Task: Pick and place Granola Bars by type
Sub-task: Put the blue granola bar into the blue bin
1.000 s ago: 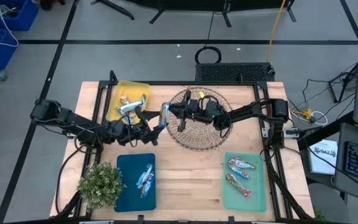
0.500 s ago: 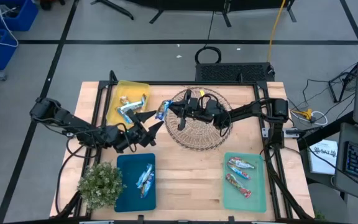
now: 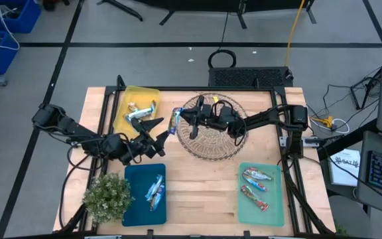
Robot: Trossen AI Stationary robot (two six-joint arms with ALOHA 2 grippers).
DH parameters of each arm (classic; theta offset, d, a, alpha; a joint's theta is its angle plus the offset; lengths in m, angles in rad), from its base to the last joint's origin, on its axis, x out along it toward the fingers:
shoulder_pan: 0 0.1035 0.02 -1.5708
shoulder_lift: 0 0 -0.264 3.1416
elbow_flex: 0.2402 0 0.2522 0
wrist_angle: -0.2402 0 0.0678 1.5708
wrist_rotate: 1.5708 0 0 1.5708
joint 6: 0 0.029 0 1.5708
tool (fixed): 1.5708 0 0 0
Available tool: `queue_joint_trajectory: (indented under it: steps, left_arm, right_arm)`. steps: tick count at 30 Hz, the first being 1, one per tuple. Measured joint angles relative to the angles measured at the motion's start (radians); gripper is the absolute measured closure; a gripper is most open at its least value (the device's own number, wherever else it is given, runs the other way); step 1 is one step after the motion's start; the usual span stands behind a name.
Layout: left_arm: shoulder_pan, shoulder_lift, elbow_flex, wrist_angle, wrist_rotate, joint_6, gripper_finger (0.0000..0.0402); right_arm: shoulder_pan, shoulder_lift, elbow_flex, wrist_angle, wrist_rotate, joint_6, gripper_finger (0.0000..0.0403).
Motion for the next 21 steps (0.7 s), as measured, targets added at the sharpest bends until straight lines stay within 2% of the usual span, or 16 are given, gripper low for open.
queue_joint_trajectory:
  steps: [9, 21]
  left_arm:
    - [0.000, 0.000, 0.000, -0.027, 0.151, -0.130, 0.0119]
    - [0.006, 0.001, 0.000, -0.104, 0.114, -0.206, 0.0119]
  right_arm:
    - [0.000, 0.000, 0.000, 0.000, 0.000, 0.000, 0.0403]
    - [-0.001, 0.000, 0.000, 0.029, -0.020, 0.008, 0.0403]
